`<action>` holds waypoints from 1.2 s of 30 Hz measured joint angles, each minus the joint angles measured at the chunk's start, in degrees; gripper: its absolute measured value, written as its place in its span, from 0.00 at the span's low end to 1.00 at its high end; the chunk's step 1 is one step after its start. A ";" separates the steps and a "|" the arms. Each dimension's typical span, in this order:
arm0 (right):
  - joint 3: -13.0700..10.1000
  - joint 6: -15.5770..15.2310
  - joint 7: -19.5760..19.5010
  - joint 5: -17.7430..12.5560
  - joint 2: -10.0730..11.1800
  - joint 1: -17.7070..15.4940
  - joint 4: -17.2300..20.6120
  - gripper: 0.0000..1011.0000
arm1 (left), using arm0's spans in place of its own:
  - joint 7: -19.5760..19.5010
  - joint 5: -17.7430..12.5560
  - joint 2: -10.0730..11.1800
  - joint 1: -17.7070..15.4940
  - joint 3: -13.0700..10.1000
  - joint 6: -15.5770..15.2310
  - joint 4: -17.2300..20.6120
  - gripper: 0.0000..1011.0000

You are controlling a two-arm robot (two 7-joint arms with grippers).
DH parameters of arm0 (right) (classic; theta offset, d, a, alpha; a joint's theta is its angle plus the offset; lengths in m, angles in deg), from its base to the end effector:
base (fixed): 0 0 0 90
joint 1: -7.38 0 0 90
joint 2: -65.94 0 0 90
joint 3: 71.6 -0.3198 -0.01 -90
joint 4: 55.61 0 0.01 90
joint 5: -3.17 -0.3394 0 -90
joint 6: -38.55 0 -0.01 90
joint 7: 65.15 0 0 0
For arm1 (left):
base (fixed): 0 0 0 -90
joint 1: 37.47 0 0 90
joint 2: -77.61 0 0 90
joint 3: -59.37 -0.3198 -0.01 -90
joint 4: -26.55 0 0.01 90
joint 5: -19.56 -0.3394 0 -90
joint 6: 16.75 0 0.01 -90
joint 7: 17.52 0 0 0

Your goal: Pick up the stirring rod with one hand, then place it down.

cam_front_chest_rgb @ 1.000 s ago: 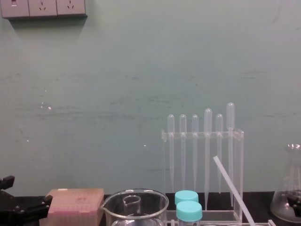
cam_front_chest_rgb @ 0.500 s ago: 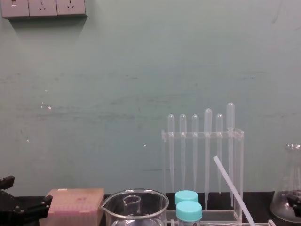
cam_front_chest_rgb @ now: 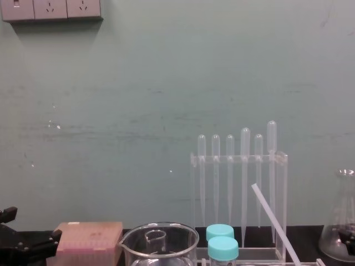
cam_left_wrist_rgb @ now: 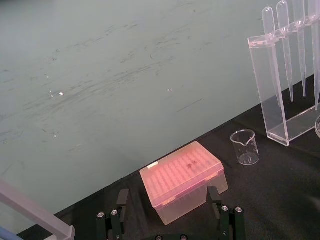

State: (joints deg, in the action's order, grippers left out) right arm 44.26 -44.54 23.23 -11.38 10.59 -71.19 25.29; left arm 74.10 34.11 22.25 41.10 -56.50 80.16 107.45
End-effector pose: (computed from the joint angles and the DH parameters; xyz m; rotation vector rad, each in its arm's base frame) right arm 0.3919 -0.0916 -0.3322 -0.3045 -0.2851 -1.2480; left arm 0.3918 0.0915 -0.3322 0.3044 -0.2849 1.2478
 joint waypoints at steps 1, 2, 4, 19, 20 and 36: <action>0.00 0.00 0.00 0.00 0.00 0.00 0.00 0.99 | 0.00 0.00 0.00 0.00 0.00 0.00 0.00 0.99; 0.00 0.00 0.00 0.00 0.00 0.00 0.00 0.99 | 0.00 0.00 0.00 0.00 0.00 0.00 0.00 0.99; 0.00 0.00 0.00 0.00 0.00 0.00 0.00 0.99 | 0.00 0.00 0.00 0.00 0.00 0.00 0.00 0.99; 0.00 0.00 0.00 0.00 0.00 0.00 0.00 0.99 | 0.00 0.00 0.00 0.00 0.00 0.00 0.00 0.99; 0.00 0.00 0.00 0.00 0.00 0.00 0.00 0.99 | 0.00 0.00 0.00 0.00 0.00 0.00 0.00 0.99; -1.19 1.02 -0.82 2.07 0.34 -1.33 2.02 0.99 | 0.00 0.00 0.00 0.00 0.00 0.00 0.00 0.99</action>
State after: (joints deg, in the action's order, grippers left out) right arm 43.07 -43.51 22.41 -9.31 10.92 -72.52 27.30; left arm 74.10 34.10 22.25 41.09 -56.50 80.16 107.45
